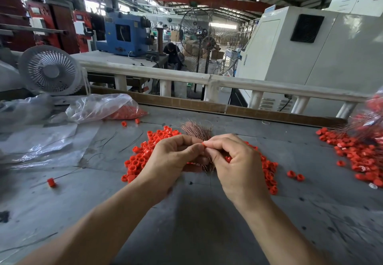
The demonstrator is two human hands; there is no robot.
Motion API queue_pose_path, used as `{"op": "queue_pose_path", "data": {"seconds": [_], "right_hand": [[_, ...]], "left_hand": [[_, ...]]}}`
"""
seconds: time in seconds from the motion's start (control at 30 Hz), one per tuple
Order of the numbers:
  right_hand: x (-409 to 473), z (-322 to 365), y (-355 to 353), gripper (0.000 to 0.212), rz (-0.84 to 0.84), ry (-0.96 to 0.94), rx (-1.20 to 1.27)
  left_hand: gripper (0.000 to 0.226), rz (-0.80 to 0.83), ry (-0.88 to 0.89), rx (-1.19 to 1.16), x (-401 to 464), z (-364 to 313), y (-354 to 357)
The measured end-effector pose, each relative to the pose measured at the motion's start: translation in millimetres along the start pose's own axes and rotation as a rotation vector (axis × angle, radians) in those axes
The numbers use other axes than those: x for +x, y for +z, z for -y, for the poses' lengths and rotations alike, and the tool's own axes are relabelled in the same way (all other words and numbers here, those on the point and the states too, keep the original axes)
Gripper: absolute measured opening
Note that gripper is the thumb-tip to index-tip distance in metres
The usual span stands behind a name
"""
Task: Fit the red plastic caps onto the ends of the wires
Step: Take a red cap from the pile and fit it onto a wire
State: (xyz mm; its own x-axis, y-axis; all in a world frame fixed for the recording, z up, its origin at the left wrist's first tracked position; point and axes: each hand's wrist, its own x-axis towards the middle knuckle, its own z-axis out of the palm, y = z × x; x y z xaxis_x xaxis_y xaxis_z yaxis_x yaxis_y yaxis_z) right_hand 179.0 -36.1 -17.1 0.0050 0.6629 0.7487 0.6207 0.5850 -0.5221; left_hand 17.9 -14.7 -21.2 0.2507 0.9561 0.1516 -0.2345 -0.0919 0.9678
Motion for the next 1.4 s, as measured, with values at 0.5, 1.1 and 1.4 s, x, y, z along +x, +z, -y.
{"op": "queue_pose_path", "data": {"seconds": [0.5, 1.1, 1.4], "right_hand": [[-4, 6, -1, 0.017, 0.095, 0.063, -0.078], [-4, 8, 5, 0.016, -0.019, 0.017, -0.211], [-1, 8, 3, 0.015, -0.087, -0.071, -0.248]], "left_hand": [[0.029, 0.009, -0.016, 0.005, -1, 0, -1], [0.020, 0.023, -0.172, -0.190, 1, -5, 2], [0.019, 0.075, -0.153, -0.139, 1, -3, 2]]}}
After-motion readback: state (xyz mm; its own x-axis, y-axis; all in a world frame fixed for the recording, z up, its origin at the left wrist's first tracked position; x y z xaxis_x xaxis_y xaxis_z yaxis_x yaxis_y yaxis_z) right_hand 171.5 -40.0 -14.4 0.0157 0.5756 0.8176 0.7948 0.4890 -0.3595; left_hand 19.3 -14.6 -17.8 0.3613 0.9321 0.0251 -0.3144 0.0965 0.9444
